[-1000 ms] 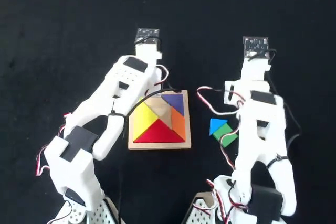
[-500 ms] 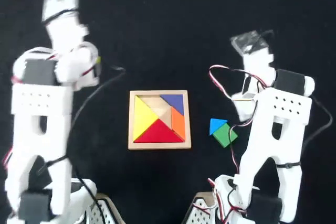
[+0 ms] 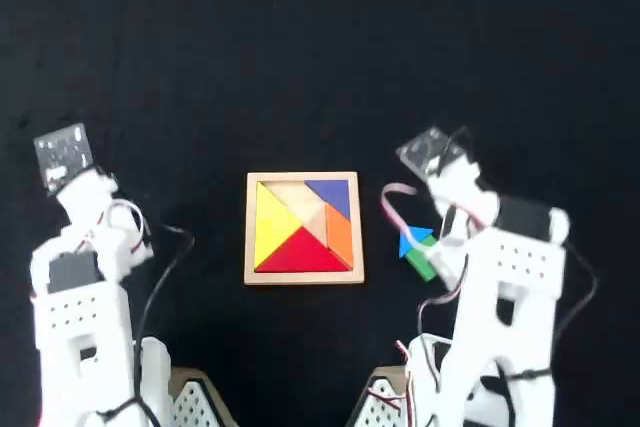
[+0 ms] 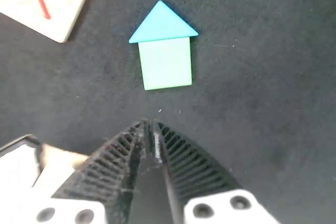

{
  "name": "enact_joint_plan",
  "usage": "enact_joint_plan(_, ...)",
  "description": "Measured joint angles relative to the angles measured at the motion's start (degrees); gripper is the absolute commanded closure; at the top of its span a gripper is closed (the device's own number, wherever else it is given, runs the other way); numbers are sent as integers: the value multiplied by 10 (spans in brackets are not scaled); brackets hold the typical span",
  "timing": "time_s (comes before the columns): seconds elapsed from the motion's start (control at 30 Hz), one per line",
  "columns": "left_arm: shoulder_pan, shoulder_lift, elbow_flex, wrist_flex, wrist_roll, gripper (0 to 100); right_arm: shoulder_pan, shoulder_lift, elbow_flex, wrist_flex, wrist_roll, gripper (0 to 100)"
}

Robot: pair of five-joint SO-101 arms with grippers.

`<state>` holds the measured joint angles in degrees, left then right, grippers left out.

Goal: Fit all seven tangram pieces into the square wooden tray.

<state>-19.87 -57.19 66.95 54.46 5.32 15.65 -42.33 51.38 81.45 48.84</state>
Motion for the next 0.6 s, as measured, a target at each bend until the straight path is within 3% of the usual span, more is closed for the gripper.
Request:
enact_joint_plan(0.13,0,-19,33,-15,0,920,2,13,60,-25,4,848)
enact_joint_plan(0.27,0,-6,47,-18,0,790,2,67,61,-33,4,705)
enact_joint_plan(0.47,0,4,69,-18,0,762,-46,119,61,-69,4,711)
enact_joint_plan(0.6,0,6,83,-42,0,762,-83,141,61,-109,-52,693)
